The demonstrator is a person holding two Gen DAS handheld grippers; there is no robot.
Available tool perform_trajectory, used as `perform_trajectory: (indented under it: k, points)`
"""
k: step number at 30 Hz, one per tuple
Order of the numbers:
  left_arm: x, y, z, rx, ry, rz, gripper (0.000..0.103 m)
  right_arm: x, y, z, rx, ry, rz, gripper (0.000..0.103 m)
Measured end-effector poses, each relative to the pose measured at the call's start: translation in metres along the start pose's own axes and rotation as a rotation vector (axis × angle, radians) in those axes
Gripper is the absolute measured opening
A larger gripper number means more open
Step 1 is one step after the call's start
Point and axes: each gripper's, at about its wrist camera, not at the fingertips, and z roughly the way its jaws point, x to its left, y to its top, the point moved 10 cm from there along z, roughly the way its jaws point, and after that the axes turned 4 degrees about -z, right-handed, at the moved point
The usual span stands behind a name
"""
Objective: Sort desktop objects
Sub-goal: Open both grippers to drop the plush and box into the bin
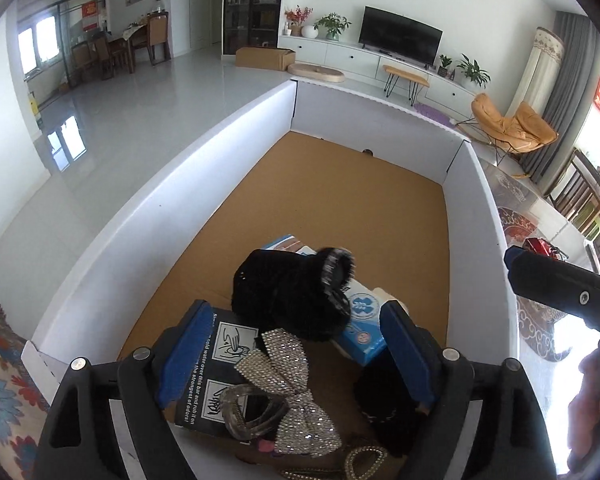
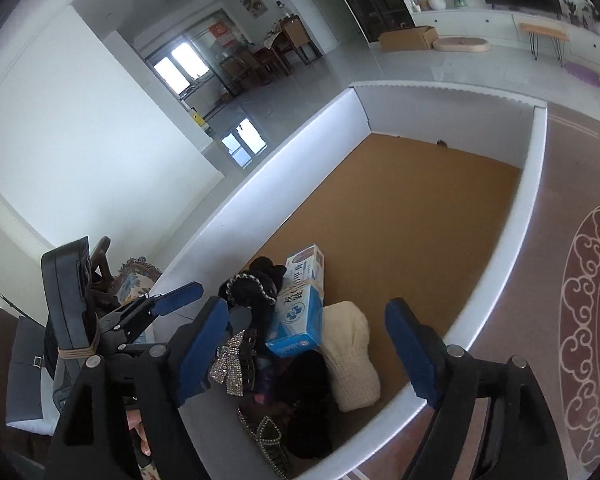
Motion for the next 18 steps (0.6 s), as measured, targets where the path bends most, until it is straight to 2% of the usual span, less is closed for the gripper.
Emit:
perform_trajectory:
  k: [1,3,6,7,9,11,13,15,18]
  points:
    - [-0.007,0.000,-0.004,-0.016,-0.012,0.003,0.085,-0.009,-0.002,-0.014,-0.036,-0.044,-0.021,0.094]
    - [-0.028,-0.001,-0.014,-0.053,-0.036,0.028,0.085,-0.034,-0.012,-0.045,-0.110,-0.170,-0.053,0.101]
    - [-0.071,-0.007,-0.032,-0.100,-0.096,0.092,0.085,-0.090,-0.043,-0.087,-0.176,-0.368,-0.081,0.102]
    - [-0.088,-0.011,-0.038,-0.108,-0.125,0.112,0.085,-0.113,-0.058,-0.097,-0.171,-0.430,-0.076,0.102]
    - [-0.126,-0.022,-0.048,-0.106,-0.199,0.154,0.085,-0.163,-0.092,-0.114,-0.104,-0.532,-0.049,0.102]
    - [-0.168,-0.043,-0.053,-0.075,-0.284,0.210,0.086,-0.210,-0.132,-0.131,-0.029,-0.614,-0.003,0.102]
    - [-0.209,-0.069,-0.051,-0.022,-0.344,0.268,0.087,-0.251,-0.169,-0.154,0.011,-0.666,0.066,0.102]
    - [-0.245,-0.096,-0.039,0.040,-0.375,0.325,0.087,-0.282,-0.200,-0.180,0.033,-0.697,0.141,0.102]
    - [-0.290,-0.128,-0.011,0.080,-0.354,0.408,0.087,-0.312,-0.225,-0.213,0.035,-0.738,0.214,0.103]
